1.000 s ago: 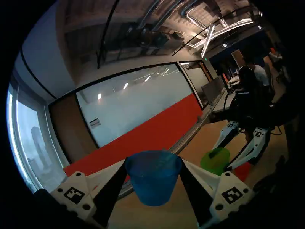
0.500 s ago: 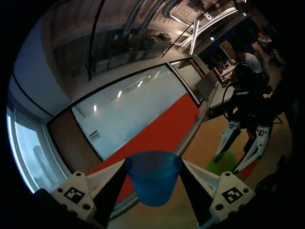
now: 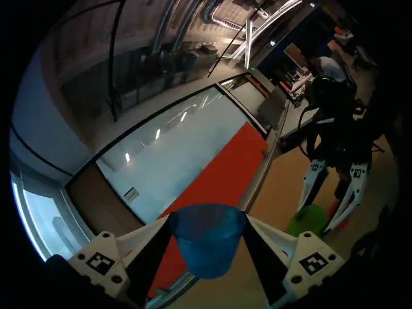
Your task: Pour water
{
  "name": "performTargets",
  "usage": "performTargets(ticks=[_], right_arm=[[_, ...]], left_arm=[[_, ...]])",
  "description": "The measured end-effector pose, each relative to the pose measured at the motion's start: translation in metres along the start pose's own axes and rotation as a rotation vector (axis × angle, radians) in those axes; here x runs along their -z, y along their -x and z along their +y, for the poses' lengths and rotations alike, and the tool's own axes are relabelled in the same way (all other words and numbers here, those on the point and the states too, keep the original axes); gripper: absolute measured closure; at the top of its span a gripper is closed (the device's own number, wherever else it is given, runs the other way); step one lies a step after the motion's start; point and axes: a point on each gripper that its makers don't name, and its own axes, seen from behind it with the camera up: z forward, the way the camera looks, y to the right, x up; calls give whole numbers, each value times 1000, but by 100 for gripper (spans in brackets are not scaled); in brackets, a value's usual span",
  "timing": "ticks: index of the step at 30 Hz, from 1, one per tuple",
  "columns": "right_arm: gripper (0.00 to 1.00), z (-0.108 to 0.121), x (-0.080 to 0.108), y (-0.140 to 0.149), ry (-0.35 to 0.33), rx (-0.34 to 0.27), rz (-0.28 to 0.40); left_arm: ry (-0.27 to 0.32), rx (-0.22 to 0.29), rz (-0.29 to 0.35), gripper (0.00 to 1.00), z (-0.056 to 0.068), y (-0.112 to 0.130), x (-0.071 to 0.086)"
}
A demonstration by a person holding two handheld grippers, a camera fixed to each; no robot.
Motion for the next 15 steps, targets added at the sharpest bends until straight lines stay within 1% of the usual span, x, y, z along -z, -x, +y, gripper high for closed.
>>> performTargets(ticks=[15], right_arm=[[10, -11, -6, 1, -33, 3, -1]], left_arm=[[9, -128, -6, 11, 6, -4, -12]])
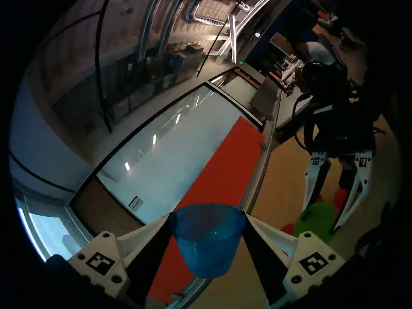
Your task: Pour water
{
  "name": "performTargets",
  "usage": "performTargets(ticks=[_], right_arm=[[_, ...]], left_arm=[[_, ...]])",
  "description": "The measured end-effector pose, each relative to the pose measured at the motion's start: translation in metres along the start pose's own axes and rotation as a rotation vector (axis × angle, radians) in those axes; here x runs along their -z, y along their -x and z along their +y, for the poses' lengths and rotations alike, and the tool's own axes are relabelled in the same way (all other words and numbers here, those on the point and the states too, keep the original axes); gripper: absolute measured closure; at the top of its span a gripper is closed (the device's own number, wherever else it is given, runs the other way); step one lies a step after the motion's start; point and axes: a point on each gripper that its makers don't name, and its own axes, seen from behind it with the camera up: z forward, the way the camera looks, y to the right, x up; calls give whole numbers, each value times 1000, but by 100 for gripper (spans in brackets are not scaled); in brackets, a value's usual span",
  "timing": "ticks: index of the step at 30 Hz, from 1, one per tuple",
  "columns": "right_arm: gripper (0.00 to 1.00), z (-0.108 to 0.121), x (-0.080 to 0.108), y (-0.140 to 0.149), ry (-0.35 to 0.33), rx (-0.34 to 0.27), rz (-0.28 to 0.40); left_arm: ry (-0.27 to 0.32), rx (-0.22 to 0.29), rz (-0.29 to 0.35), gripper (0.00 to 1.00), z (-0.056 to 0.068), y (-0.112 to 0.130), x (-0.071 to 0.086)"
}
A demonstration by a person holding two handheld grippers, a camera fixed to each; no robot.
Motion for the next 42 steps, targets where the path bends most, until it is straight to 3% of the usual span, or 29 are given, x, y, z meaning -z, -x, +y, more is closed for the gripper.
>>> performTargets(ticks=[21, 42], right_arm=[[10, -6, -7, -5, -17, 4, 9], [10, -4, -6, -4, -9, 1, 15]], left_arm=[[-25, -154, -3, 11, -3, -11, -4], [-24, -206, 1, 11, 0, -18, -6]])
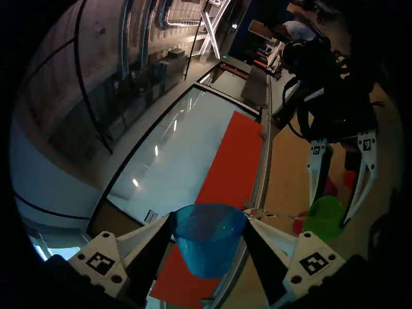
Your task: Pour water
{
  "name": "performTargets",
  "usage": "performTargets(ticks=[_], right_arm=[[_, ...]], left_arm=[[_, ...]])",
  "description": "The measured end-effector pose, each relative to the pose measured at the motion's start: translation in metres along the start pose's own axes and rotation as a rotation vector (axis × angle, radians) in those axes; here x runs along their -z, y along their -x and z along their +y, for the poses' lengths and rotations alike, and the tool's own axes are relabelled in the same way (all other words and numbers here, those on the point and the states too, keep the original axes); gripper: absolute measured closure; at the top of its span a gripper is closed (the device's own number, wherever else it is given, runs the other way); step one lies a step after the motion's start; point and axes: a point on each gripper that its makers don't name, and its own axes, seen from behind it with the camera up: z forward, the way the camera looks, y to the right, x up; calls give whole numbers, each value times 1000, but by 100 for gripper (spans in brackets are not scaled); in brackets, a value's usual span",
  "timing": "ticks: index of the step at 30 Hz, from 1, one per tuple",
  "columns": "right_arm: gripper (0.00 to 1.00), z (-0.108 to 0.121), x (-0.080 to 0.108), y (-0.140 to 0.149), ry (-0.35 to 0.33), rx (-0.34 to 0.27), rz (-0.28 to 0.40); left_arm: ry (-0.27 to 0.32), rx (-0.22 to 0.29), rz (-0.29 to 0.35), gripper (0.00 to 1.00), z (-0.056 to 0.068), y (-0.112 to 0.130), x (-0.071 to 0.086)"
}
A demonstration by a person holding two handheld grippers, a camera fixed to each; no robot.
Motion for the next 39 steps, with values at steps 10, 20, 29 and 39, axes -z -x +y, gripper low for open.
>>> performTargets(ticks=[10, 20, 29, 39], right_arm=[[11, 0, -1, 0, 0, 3, 4], [11, 2, 0, -1, 2, 3, 11], [11, 2, 1, -3, 1, 5, 15], [12, 1, 2, -4, 3, 10, 20]], left_arm=[[-1, -21, 1, 11, -1, -2, 1], [-3, -35, -1, 11, -3, -2, 2], [-1, -41, 1, 11, -1, -4, 4], [-1, -65, 0, 11, -2, -5, 5]])
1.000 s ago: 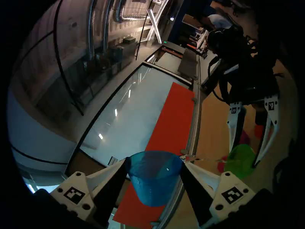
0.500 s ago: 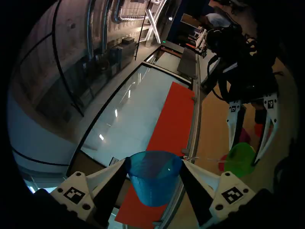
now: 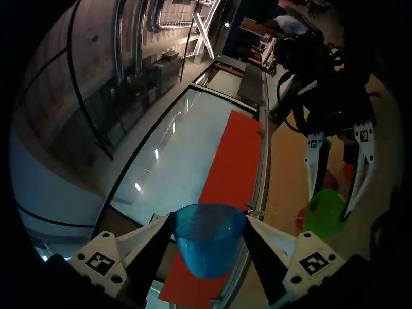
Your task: Pour water
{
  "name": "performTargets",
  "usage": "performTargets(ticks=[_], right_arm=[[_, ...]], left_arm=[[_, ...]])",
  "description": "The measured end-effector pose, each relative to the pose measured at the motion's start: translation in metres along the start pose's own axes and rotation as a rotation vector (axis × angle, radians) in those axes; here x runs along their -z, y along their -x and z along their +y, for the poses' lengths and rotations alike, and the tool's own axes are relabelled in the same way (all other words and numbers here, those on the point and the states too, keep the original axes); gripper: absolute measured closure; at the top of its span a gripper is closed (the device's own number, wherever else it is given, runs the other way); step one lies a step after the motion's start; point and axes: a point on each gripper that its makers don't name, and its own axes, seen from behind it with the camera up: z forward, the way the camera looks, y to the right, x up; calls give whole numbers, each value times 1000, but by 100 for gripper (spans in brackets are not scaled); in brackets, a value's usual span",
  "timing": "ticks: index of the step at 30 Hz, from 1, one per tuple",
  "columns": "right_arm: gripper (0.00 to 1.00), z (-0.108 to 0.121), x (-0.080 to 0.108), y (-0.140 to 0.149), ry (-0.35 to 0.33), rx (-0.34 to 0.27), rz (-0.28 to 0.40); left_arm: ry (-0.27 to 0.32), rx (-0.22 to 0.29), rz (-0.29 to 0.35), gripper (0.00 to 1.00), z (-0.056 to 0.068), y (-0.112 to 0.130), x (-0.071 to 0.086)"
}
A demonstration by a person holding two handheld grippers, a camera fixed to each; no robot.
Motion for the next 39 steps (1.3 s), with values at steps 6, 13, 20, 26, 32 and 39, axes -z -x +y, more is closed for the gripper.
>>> performTargets(ticks=[6, 13, 20, 26, 32, 39], right_arm=[[12, 0, 1, -1, 1, -1, 4], [12, -1, 0, -2, 0, 4, 4], [12, -1, -1, -4, -2, 8, 5], [12, -2, -1, -4, -2, 9, 6], [12, -3, 0, -5, -3, 11, 8], [12, -4, -1, -6, -3, 14, 8]], left_arm=[[0, -19, 3, 11, 1, -3, 1], [-2, -41, 7, 11, 0, -6, 4], [-6, -69, 7, 11, -2, -7, 6], [-9, -91, 10, 11, -3, -9, 6], [-12, -113, 13, 11, -6, -11, 6], [-15, -131, 17, 11, -6, -13, 5]])
